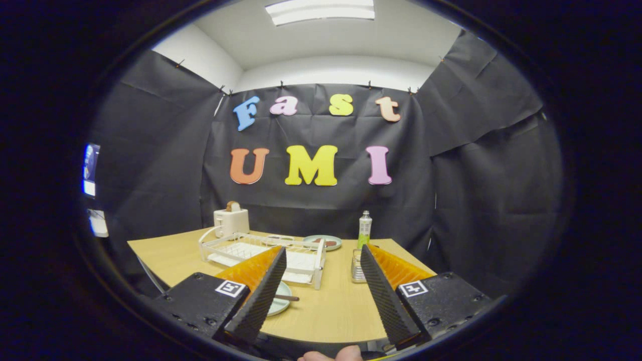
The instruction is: Take the plate from the dish rack, then take the spoon from the basket and place it into the plate.
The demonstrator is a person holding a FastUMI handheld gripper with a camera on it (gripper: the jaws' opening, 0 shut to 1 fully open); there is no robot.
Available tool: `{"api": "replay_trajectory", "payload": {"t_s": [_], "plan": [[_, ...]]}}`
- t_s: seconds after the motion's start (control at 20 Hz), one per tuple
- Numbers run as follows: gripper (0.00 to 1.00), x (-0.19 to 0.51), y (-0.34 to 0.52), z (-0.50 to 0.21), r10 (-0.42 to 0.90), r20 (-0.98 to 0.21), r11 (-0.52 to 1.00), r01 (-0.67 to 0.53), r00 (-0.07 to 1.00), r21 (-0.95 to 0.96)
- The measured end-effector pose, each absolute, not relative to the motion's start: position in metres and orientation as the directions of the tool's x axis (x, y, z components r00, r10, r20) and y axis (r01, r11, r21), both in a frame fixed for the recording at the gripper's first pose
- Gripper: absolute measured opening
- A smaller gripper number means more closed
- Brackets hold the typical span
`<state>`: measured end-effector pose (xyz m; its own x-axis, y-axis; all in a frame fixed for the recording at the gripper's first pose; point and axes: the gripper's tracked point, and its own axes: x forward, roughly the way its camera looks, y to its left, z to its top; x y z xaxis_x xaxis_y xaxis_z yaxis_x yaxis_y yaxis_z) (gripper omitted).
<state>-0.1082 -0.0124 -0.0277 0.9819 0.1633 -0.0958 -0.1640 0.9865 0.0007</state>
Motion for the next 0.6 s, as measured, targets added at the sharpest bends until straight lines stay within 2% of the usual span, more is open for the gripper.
{"api": "replay_trajectory", "payload": {"t_s": [0.25, 0.6], "plan": [[0.98, -0.122, -0.015, -0.012, 0.158, -0.079, 0.987, -0.161, 0.984, -0.031], [0.99, -0.126, -0.026, -0.006, 0.124, -0.083, 0.992, -0.123, 0.989, 0.022]]}}
